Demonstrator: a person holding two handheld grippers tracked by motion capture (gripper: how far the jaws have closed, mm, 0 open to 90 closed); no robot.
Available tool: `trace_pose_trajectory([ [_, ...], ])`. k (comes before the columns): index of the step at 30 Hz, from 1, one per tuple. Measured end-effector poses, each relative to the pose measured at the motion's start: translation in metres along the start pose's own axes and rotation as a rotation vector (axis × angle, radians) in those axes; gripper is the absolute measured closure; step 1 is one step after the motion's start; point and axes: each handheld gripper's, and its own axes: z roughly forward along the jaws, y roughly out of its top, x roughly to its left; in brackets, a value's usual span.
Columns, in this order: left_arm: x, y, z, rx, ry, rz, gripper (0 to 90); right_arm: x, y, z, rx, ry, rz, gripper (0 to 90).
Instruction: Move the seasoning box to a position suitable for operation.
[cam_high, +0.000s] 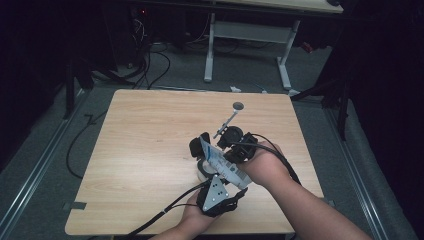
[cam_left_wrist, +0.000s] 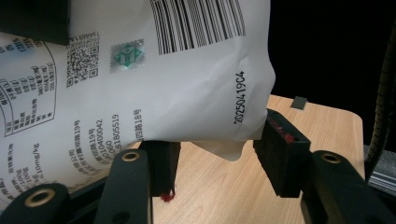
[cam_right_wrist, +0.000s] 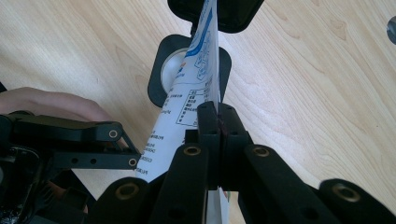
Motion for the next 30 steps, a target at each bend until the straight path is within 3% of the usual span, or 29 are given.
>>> trace_pose_trajectory([
  [30, 0.0003, 0.0014, -0.0003, -0.003, 0.000, -0.002, 52.2, 0.0003, 0.0022, 0.0013, 0.000, -0.001, -0.007, 90.0],
])
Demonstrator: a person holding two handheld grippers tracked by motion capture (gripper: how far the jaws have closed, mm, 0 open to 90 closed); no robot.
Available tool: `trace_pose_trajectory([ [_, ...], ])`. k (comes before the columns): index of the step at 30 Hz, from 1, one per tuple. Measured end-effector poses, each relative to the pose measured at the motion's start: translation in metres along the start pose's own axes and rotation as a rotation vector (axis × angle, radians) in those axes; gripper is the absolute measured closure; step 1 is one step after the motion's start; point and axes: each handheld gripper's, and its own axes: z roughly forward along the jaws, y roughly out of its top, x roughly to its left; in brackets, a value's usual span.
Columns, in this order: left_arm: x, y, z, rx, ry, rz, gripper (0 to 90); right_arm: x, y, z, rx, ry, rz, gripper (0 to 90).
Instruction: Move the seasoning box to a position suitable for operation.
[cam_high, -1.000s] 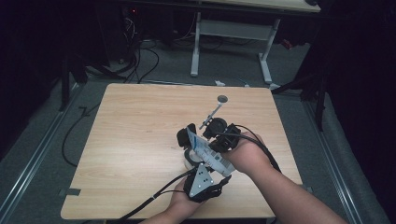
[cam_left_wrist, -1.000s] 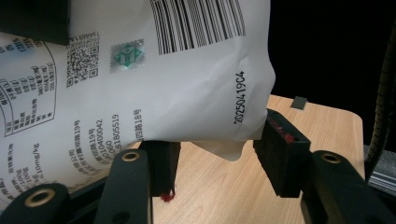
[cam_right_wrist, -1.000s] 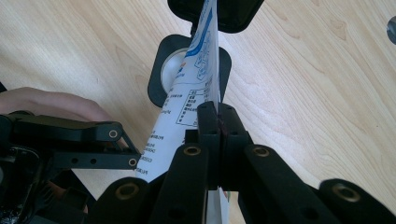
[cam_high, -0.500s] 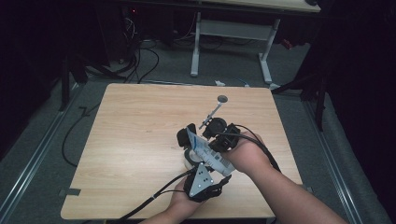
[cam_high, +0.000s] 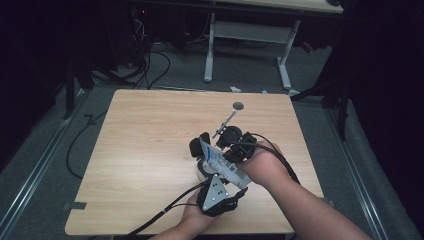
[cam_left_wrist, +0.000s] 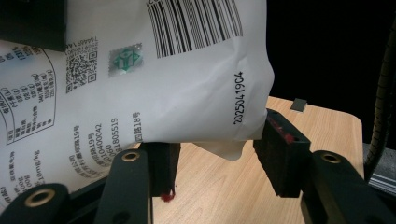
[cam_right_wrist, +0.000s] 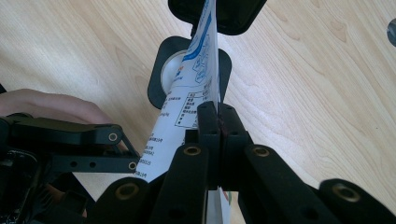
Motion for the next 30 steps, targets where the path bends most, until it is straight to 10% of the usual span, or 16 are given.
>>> trace_pose_trajectory([
  [30, 0.0009, 0.0013, -0.0005, -0.003, -0.001, -0.003, 52.5, -0.0004, 0.0013, 0.0013, -0.004, 0.005, 0.000, 90.0],
])
